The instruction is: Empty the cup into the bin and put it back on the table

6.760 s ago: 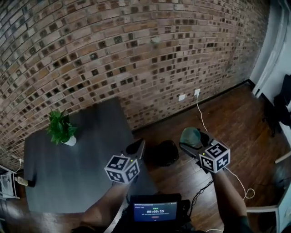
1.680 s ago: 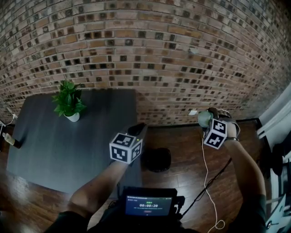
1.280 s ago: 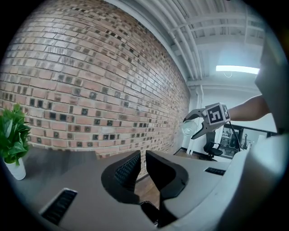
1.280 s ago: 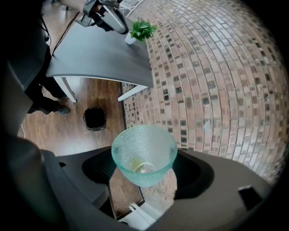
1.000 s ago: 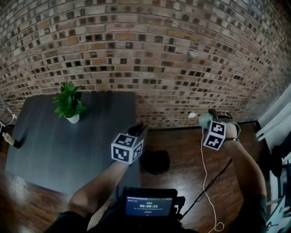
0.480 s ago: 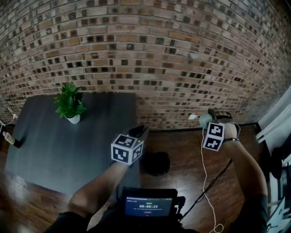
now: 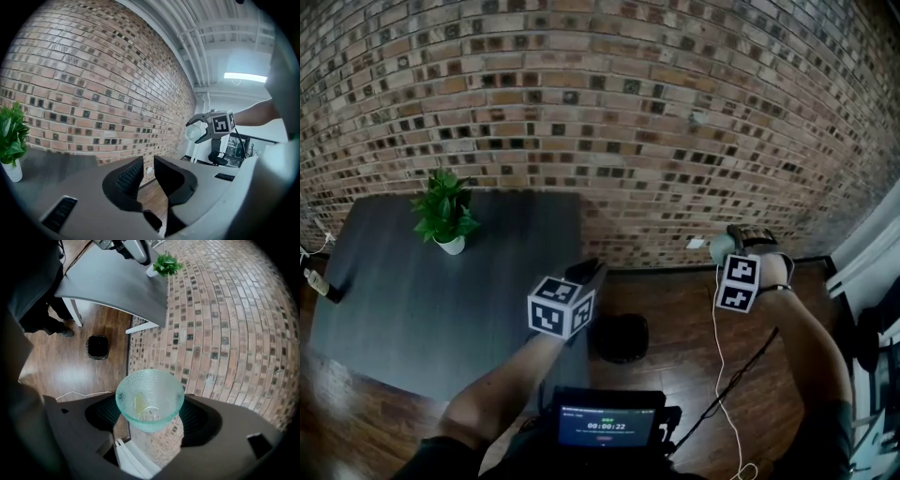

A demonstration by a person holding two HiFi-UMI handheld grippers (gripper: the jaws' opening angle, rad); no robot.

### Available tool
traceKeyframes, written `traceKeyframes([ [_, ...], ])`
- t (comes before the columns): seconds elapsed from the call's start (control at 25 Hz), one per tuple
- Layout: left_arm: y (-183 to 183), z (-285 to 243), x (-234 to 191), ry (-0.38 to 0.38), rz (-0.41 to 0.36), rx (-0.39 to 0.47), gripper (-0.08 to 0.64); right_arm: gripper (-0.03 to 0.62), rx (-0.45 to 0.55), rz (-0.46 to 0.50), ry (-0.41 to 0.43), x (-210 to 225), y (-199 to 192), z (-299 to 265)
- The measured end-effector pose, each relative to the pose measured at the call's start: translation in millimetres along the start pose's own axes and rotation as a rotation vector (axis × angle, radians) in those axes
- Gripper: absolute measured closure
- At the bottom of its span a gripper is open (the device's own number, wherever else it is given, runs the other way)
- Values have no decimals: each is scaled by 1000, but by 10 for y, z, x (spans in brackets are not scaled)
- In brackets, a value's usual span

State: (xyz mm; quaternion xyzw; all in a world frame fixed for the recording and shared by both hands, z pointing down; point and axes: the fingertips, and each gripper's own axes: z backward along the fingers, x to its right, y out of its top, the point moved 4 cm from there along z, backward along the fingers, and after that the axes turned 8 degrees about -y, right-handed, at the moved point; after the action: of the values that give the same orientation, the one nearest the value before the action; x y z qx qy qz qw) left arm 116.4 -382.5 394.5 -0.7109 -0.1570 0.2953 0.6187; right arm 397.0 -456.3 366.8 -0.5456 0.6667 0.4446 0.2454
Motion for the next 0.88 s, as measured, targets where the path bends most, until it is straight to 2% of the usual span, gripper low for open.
traceKeyframes([
  [0.88, -73, -17, -61, 7, 25, -7, 491, 209, -49, 140, -9, 40, 21, -42],
])
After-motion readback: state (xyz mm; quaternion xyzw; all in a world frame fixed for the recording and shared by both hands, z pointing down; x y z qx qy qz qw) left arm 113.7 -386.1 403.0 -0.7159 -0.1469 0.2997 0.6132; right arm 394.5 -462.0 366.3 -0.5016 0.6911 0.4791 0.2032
